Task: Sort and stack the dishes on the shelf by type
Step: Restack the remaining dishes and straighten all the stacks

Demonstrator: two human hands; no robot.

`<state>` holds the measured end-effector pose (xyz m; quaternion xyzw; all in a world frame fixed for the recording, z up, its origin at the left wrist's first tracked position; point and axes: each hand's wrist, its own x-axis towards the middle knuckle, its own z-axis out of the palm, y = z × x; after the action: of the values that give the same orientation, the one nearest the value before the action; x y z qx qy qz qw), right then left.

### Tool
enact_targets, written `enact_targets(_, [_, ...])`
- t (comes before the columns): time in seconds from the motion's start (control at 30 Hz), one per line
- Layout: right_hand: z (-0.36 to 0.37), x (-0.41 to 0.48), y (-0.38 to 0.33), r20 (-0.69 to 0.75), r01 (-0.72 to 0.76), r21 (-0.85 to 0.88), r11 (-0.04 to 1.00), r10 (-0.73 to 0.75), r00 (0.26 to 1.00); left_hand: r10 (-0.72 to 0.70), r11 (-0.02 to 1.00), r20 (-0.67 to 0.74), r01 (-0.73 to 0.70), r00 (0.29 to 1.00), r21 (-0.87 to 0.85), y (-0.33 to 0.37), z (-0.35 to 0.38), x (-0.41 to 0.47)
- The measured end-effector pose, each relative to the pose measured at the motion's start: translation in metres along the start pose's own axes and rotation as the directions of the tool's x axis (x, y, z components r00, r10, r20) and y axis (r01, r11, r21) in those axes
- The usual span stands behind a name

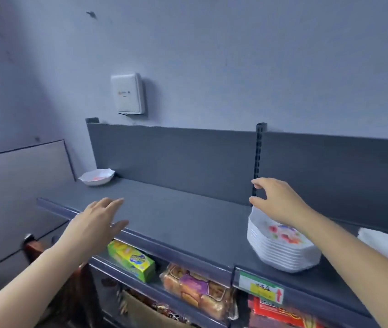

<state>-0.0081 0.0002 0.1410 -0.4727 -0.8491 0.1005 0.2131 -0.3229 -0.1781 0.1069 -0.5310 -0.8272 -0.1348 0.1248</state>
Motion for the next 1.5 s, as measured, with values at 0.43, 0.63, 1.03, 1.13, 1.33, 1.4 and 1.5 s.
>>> enact_targets(0.43, [0.140,0.172,-0.139,0.282,0.232,-0.041,0.972,-0.211,0.936,-0.244,0.968,-0.034,0.245,0.969,0.045,-0.130,0.033,0.050])
enact_targets(0.63, [0.193,0.261,-0.169,0.352,0.267,0.018,0.963,-0.256,0.900,-0.316,0.945,-0.006,0.315,0.949,0.084,-0.169,0.052,0.120])
enact_targets(1.03, [0.301,0.370,-0.233,0.434,0.236,0.153,0.960,-0.279,0.856,-0.410,0.909,0.062,0.403,0.910,0.102,-0.277,0.104,0.214])
enact_targets(1.13, [0.329,0.391,-0.255,0.447,0.152,0.202,0.967,-0.229,0.864,-0.385,0.922,0.078,0.380,0.920,0.069,-0.316,0.124,0.245])
enact_targets(1.33, [0.385,0.436,-0.306,0.473,-0.113,0.326,0.939,-0.058,0.879,-0.333,0.938,0.166,0.344,0.928,-0.045,-0.385,0.166,0.312])
enact_targets(1.4, [0.404,0.450,-0.319,0.491,-0.206,0.377,0.903,-0.007,0.871,-0.330,0.930,0.194,0.353,0.924,-0.099,-0.401,0.180,0.333])
enact_targets(1.5, [0.430,0.468,-0.333,0.521,-0.324,0.442,0.836,0.054,0.852,-0.328,0.913,0.235,0.371,0.915,-0.172,-0.420,0.200,0.359])
